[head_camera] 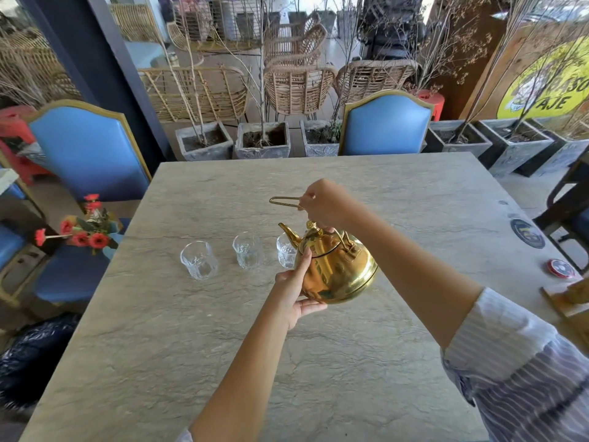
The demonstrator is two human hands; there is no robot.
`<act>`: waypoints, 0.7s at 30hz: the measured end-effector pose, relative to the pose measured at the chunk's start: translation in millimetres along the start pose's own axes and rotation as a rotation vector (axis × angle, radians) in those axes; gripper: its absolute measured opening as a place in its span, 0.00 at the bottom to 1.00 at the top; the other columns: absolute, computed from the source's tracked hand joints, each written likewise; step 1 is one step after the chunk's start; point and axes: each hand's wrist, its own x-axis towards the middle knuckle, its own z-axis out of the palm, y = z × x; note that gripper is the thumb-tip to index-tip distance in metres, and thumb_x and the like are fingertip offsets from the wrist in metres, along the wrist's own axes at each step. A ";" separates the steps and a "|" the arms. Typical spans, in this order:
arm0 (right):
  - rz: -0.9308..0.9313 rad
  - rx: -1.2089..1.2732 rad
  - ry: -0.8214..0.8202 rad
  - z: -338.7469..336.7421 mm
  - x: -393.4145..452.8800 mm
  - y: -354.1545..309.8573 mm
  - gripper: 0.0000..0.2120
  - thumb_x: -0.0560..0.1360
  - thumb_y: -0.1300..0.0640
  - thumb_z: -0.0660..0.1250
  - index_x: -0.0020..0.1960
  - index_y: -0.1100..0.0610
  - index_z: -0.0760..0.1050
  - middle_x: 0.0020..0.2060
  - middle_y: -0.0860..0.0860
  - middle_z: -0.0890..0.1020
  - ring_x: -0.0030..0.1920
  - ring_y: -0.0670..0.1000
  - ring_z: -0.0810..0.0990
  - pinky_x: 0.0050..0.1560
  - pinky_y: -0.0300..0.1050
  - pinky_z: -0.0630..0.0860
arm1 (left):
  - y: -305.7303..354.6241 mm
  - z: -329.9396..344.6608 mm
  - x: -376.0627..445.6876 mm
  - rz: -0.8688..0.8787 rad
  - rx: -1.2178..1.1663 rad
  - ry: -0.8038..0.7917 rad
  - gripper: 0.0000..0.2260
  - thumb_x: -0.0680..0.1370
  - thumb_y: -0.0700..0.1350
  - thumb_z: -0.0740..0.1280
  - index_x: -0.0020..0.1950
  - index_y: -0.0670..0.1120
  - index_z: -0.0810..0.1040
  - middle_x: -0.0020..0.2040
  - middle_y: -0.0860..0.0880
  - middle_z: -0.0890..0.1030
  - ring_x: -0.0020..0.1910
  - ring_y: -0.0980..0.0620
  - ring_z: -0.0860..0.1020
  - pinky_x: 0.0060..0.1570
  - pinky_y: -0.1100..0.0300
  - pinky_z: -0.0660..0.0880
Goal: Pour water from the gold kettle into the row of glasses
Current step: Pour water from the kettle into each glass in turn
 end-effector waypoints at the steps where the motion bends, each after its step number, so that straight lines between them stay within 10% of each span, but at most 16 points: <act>1: -0.008 -0.005 -0.008 1.3 1.3 -5.3 0.16 0.79 0.60 0.58 0.51 0.69 0.81 0.36 0.61 0.84 0.22 0.51 0.73 0.18 0.34 0.67 | 1.5 -3.0 -0.4 0.003 -0.012 0.007 0.30 0.70 0.63 0.73 0.60 0.42 0.76 0.60 0.38 0.80 0.53 0.39 0.81 0.52 0.37 0.81; 7: -0.044 -0.070 -0.075 12.7 14.8 -39.4 0.14 0.79 0.62 0.58 0.52 0.68 0.80 0.37 0.59 0.83 0.30 0.54 0.78 0.26 0.40 0.74 | 9.7 -23.5 -5.5 0.020 -0.074 0.012 0.26 0.71 0.64 0.71 0.57 0.45 0.76 0.57 0.38 0.81 0.54 0.37 0.80 0.56 0.36 0.79; 15: -0.005 -0.124 -0.103 31.9 30.8 -74.2 0.13 0.77 0.65 0.60 0.35 0.63 0.75 0.18 0.50 0.75 0.16 0.46 0.72 0.18 0.36 0.69 | 17.5 -38.3 -5.4 0.020 -0.136 0.019 0.21 0.74 0.63 0.69 0.52 0.46 0.76 0.55 0.37 0.79 0.54 0.38 0.80 0.59 0.37 0.78; 21: -0.088 -0.162 -0.092 36.2 33.6 -82.8 0.16 0.76 0.64 0.60 0.30 0.58 0.66 0.28 0.53 0.73 0.25 0.49 0.70 0.24 0.39 0.66 | 17.0 -39.8 -2.7 0.018 -0.177 0.016 0.23 0.74 0.64 0.68 0.53 0.45 0.76 0.54 0.37 0.80 0.55 0.38 0.80 0.59 0.38 0.77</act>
